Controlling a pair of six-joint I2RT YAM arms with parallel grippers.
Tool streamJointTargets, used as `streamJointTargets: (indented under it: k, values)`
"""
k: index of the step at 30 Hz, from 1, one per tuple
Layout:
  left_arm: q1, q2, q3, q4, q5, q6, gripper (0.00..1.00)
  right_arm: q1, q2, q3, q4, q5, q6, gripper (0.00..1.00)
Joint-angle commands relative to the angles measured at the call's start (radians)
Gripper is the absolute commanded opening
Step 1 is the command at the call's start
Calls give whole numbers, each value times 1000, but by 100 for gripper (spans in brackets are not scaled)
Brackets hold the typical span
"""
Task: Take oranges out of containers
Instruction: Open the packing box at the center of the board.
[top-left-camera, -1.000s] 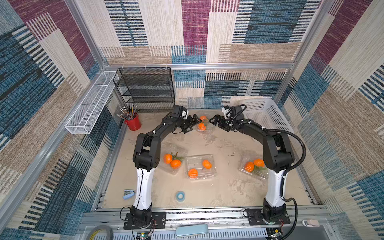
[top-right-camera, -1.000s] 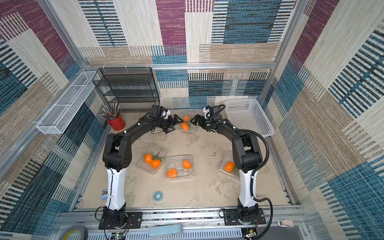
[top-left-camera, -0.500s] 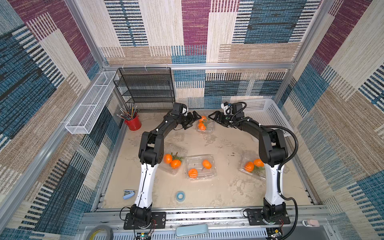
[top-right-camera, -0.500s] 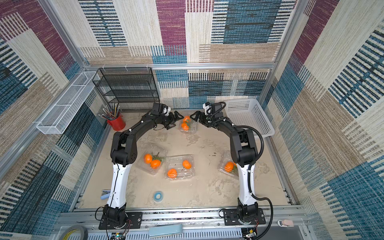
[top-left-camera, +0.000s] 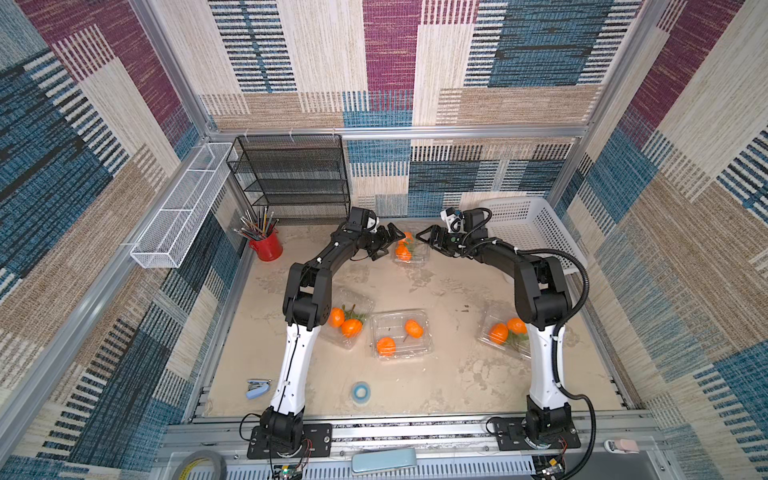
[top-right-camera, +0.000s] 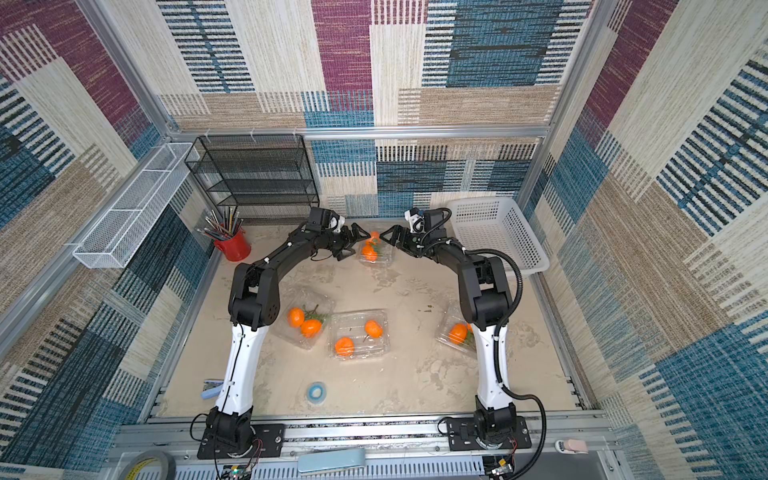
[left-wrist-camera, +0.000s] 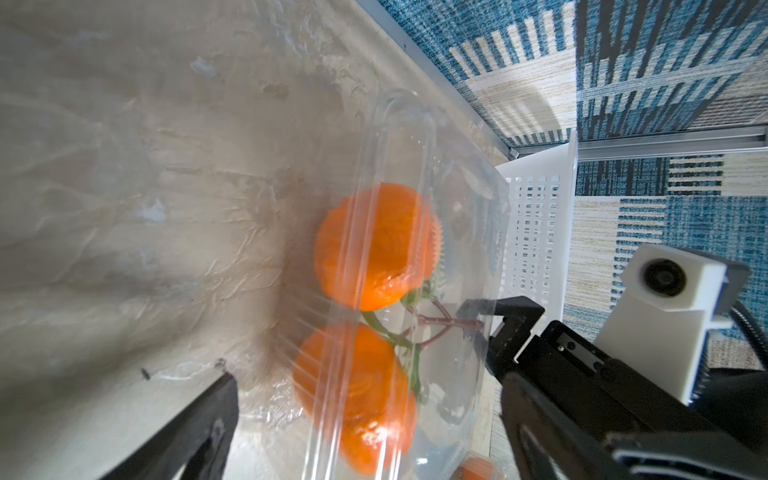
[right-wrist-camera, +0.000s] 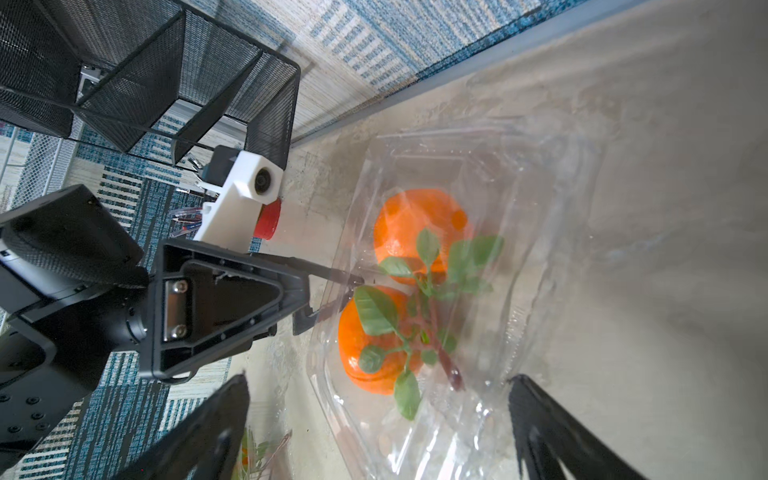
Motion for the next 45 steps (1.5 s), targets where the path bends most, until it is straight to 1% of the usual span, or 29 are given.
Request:
streamJointTargets:
  k: [1, 6, 10, 13, 22, 30, 45]
  values:
    - [-3, 10, 8, 34, 21, -35, 99, 0, -5, -16, 74, -36, 20, 98]
    - [-8, 16, 10, 55, 29, -58, 99, 0, -25, -48, 95, -40, 24, 98]
    - [-9, 20, 11, 66, 30, -68, 99, -1, -32, -32, 51, 11, 6, 98]
    - [-9, 19, 11, 67, 29, -73, 99, -7, -26, -19, 45, 25, 9, 98]
    - [-13, 26, 10, 84, 41, -97, 99, -11, 6, 15, 63, -11, 36, 98]
    - [-18, 29, 8, 95, 42, -110, 99, -9, 5, -12, 104, -38, 54, 98]
    - [-23, 43, 9, 111, 44, -131, 99, 1, -6, -13, 117, -49, 59, 98]
